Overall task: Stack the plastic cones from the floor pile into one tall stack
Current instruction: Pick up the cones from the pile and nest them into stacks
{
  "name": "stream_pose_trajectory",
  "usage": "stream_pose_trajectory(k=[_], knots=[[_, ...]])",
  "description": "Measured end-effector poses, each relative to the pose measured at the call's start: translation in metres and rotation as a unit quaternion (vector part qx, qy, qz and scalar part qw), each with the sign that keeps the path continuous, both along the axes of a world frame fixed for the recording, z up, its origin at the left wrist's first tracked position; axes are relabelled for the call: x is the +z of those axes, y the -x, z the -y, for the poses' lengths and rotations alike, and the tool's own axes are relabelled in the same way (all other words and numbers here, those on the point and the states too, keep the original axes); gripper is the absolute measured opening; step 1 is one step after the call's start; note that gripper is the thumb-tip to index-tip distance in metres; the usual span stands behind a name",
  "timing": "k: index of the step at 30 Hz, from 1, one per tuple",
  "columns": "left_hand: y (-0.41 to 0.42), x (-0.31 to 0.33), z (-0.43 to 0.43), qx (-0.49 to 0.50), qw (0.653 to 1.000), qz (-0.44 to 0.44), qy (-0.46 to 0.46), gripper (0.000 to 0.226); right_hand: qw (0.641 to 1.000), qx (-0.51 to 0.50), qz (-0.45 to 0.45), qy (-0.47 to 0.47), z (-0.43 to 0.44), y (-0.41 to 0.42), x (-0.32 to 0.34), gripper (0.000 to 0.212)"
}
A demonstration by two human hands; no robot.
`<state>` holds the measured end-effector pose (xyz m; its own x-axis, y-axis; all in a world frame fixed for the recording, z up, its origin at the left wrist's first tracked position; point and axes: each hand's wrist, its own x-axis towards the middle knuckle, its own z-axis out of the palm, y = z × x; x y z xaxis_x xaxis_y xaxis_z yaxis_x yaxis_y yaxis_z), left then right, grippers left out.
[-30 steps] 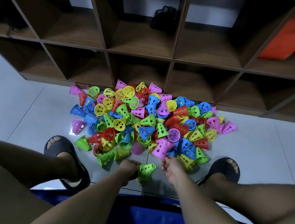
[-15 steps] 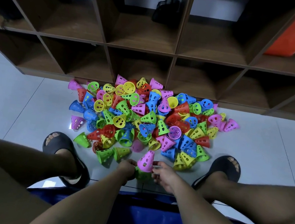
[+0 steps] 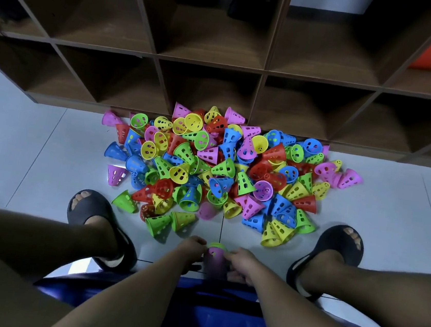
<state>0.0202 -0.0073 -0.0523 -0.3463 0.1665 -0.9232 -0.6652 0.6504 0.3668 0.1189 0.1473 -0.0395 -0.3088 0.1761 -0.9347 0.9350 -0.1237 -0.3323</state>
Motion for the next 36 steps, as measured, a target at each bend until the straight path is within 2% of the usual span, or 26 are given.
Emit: stream_pose_trajectory(k=[2,5,10,13,16,18,21,23,26,30,33,36], knots=[[-0.001,0.001,-0.001,-0.003,1.000,0.029,0.002,0.018,0.996,-0.047,0.041,0.064,0.001,-0.001,-0.005,0.035],[-0.002,-0.002,-0.004,0.001,0.998,0.064,-0.008,0.027,0.986,-0.103,0.059,0.115,0.003,0.001,-0.015,0.044],[0.000,-0.001,-0.010,0.058,0.993,0.083,-0.056,0.029,0.981,-0.159,0.011,0.112,0.005,0.013,-0.018,0.031],[0.005,0.003,-0.016,0.099,0.989,0.073,-0.077,0.021,0.970,-0.212,-0.022,0.115,-0.002,0.019,-0.024,0.035],[0.014,0.001,-0.016,0.132,0.987,0.043,-0.086,0.027,0.963,-0.238,-0.053,0.112,-0.009,0.025,-0.018,0.041],[0.020,-0.001,-0.012,0.137,0.987,0.025,-0.077,0.029,0.977,-0.193,-0.050,0.080,-0.013,0.028,-0.011,0.040],[0.031,-0.004,-0.004,0.138,0.989,-0.033,-0.051,0.027,0.994,-0.041,-0.043,-0.094,-0.021,0.034,-0.011,0.027],[0.038,-0.009,0.003,0.101,0.988,-0.116,-0.020,0.026,0.976,0.014,-0.067,-0.207,-0.028,0.041,-0.012,0.023],[0.049,-0.008,0.011,0.085,0.973,-0.213,0.029,0.021,0.949,0.010,-0.114,-0.293,-0.041,0.055,0.001,0.025],[0.060,0.002,0.016,0.093,0.952,-0.281,0.077,0.042,0.900,0.034,-0.179,-0.395,-0.057,0.071,0.015,0.014],[0.064,0.001,0.020,0.086,0.950,-0.283,0.100,0.047,0.884,0.092,-0.170,-0.427,-0.068,0.074,0.015,0.013],[0.060,0.003,0.022,0.087,0.968,-0.227,0.070,0.033,0.894,0.186,-0.146,-0.382,-0.078,0.075,0.010,0.023]])
